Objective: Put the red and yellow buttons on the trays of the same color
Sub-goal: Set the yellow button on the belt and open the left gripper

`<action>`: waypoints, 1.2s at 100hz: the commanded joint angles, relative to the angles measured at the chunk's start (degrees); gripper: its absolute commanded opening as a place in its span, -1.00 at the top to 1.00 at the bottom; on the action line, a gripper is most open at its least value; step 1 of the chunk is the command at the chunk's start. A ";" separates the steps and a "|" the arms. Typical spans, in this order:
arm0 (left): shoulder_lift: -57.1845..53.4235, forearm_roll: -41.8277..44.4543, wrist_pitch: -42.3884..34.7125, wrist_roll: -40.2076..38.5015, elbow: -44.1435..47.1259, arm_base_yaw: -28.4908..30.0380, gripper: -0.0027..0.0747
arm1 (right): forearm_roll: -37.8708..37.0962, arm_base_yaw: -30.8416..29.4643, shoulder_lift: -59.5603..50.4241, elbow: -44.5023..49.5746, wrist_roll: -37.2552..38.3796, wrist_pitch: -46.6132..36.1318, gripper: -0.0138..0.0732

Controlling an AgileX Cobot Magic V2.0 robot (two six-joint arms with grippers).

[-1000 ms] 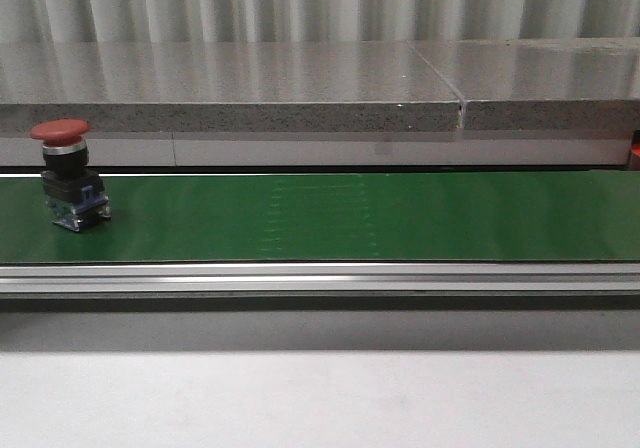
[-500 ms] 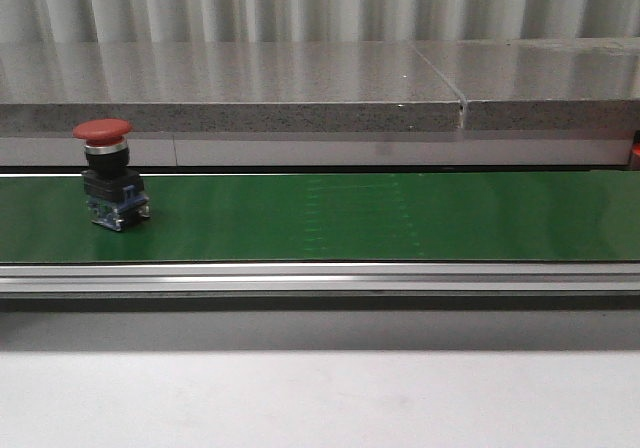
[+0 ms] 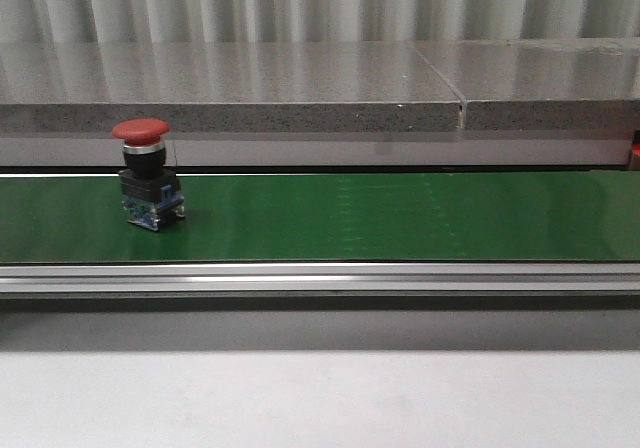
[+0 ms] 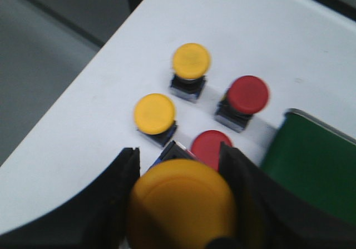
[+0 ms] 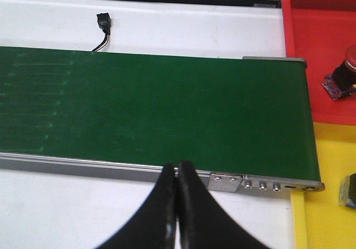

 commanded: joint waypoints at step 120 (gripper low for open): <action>8.23 -3.35 -0.10 5.70 -1.52 -15.94 -0.68 | 0.12 0.06 -0.15 -1.32 -0.24 -3.18 0.96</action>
